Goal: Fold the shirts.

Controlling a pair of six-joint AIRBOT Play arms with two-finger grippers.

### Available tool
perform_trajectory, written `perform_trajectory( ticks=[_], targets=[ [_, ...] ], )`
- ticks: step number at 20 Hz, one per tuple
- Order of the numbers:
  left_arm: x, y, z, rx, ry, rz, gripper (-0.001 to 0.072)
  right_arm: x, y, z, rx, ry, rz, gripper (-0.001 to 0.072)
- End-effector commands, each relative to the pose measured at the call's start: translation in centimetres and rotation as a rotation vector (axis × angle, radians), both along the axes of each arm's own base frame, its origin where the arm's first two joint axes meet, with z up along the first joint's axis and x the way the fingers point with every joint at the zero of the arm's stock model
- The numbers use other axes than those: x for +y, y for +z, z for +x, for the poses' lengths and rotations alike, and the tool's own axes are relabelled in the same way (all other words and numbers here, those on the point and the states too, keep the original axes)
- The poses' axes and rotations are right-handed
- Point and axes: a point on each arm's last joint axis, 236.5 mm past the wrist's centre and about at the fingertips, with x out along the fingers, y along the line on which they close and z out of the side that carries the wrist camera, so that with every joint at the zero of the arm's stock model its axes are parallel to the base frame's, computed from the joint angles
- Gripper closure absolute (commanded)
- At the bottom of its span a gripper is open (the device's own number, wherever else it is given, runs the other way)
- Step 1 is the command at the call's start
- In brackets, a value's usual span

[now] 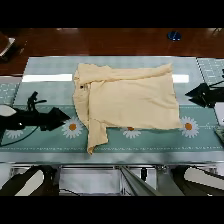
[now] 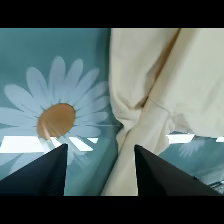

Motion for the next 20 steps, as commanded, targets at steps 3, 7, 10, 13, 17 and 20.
perform_trajectory(
  ticks=[3,7,10,13,17,20],
  targets=[
    [-4.5,-2.4,-0.6,-0.031,0.095,-0.094,0.0202,2.6,-1.7,-3.4,-0.02,-0.032,0.019,0.0294],
    [-5.6,-3.7,1.7,-0.044,0.204,-0.09,0.0203,3.3,-2.1,-3.9,-0.007,-0.02,0.036,0.0294],
    [-5.9,-4.9,1.9,-0.015,0.206,-0.082,0.0203,3.3,-2.1,-3.9,-0.007,-0.02,0.036,0.0294],
    [-6.2,-5.4,2.5,-0.009,0.193,-0.071,0.0203,3.2,-2.1,-3.8,-0.009,-0.022,0.034,0.0294],
    [-7.1,-6.0,3.0,-0.007,0.143,-0.057,0.0681,3.2,-2.1,-3.8,-0.009,-0.022,0.033,0.0294],
    [-7.6,-4.4,4.4,-0.06,0.099,-0.077,0.0685,1.7,-2.2,-4.1,-0.003,-0.061,0.025,0.0294]
  ],
)
